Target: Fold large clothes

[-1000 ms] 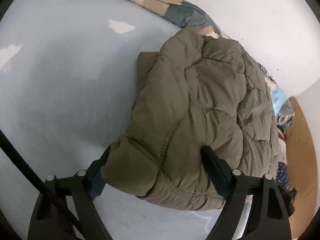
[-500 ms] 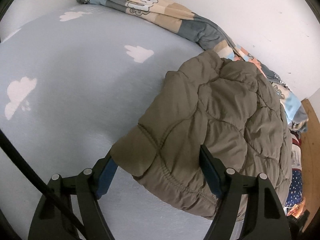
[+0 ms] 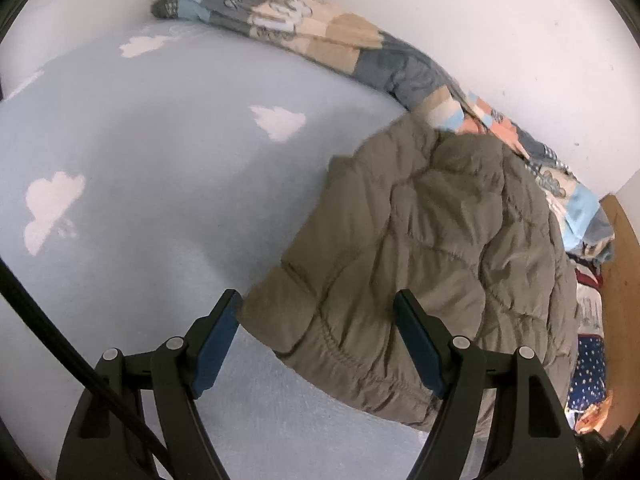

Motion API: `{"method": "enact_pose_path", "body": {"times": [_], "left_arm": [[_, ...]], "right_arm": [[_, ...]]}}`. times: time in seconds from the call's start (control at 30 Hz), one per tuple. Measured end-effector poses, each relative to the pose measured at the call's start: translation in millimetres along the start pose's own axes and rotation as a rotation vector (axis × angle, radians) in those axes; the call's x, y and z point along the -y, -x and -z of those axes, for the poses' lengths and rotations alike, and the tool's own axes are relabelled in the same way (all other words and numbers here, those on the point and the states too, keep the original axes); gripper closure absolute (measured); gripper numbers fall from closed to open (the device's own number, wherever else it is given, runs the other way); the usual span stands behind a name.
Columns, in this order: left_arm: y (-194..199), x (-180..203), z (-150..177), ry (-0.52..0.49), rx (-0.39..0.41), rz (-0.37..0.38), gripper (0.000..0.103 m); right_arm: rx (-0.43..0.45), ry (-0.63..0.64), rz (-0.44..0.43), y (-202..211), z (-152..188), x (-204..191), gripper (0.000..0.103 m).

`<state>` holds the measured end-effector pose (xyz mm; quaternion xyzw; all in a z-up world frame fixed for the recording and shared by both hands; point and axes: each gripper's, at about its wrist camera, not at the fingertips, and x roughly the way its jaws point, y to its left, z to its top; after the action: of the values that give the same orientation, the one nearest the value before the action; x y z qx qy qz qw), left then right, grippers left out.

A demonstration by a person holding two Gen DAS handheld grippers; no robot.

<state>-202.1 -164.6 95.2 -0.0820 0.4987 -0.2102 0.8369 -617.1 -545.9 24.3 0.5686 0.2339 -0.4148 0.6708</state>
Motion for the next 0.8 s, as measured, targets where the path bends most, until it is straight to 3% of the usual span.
{"method": "enact_pose_path", "body": {"times": [0.07,0.13,0.27,0.37,0.53,0.67,0.8], "left_arm": [[16.2,1.3,-3.2,-0.015,0.093,-0.050,0.026],[30.8,8.9,-5.8,-0.051,0.181,-0.077,0.026],[36.2,49.1,0.2,-0.213,0.246,-0.041,0.025],[17.2,79.3,12.3,-0.355,0.195,0.006,0.024],[-39.0,88.7,25.8,-0.458,0.017,-0.107,0.019],[-45.8,94.0,30.4,-0.513,0.016,-0.154,0.016],[-45.5,93.3,29.5,-0.507,0.015,-0.150,0.016]], "right_arm": [[0.072,0.013,0.019,13.1,-3.8,-4.9,0.059],[0.139,0.084,-0.015,24.9,-4.5,-18.0,0.057],[0.217,0.353,-0.069,20.3,9.3,-73.7,0.057],[0.198,0.479,-0.081,-7.0,20.5,-107.3,0.060],[0.056,0.525,0.005,-57.7,34.9,-114.4,0.060],[0.023,0.538,0.028,-71.0,34.2,-111.2,0.061],[0.018,0.562,0.055,-75.1,39.0,-116.0,0.061]]}}
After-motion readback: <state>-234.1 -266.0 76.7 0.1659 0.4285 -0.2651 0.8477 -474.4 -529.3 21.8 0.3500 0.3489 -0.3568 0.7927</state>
